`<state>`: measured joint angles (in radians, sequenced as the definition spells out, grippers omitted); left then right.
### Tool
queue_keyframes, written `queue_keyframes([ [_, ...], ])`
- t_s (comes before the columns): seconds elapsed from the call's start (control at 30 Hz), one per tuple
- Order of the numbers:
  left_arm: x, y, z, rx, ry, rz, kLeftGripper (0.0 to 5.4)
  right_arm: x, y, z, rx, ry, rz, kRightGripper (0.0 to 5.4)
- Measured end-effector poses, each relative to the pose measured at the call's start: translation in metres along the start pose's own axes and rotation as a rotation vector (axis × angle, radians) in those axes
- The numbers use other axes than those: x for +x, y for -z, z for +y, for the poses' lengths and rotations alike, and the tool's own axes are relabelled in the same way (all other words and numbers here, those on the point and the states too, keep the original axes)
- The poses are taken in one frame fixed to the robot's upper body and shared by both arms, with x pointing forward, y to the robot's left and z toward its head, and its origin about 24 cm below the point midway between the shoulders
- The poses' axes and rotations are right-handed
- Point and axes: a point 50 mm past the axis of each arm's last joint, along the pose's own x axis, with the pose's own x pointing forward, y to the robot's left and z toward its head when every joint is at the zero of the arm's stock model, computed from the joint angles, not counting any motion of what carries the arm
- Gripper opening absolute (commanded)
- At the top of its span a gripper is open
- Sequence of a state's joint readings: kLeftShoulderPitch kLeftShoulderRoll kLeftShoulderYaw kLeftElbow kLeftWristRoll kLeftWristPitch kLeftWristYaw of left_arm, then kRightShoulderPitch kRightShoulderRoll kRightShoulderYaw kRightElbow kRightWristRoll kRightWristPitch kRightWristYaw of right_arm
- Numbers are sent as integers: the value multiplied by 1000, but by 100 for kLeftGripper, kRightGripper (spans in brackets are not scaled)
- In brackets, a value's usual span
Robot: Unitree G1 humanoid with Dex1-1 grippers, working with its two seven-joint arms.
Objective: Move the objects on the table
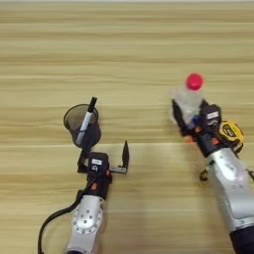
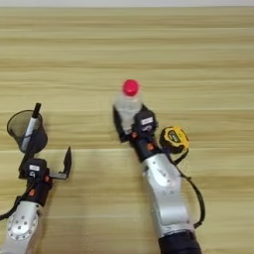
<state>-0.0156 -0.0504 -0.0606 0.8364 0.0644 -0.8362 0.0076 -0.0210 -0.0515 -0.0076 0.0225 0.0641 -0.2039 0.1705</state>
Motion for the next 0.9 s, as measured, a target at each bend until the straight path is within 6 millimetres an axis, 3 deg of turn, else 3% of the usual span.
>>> queue_keyframes([
  [0.23, 0, 0, 0, 0, 0, 2, 540, -17, -4, -72, -117, 350, 25, 312],
  [0.37, 0, 0, 0, 0, 0, 2, 540, -30, -1, -98, -151, 489, 58, 312],
  [0.53, 0, 0, 0, -1, 0, 3, 540, -38, 11, -108, -148, 537, 107, 312],
  [0.9, 0, 1, 0, -1, 1, 3, 540, -39, 44, -102, -105, 508, 203, 312],
])
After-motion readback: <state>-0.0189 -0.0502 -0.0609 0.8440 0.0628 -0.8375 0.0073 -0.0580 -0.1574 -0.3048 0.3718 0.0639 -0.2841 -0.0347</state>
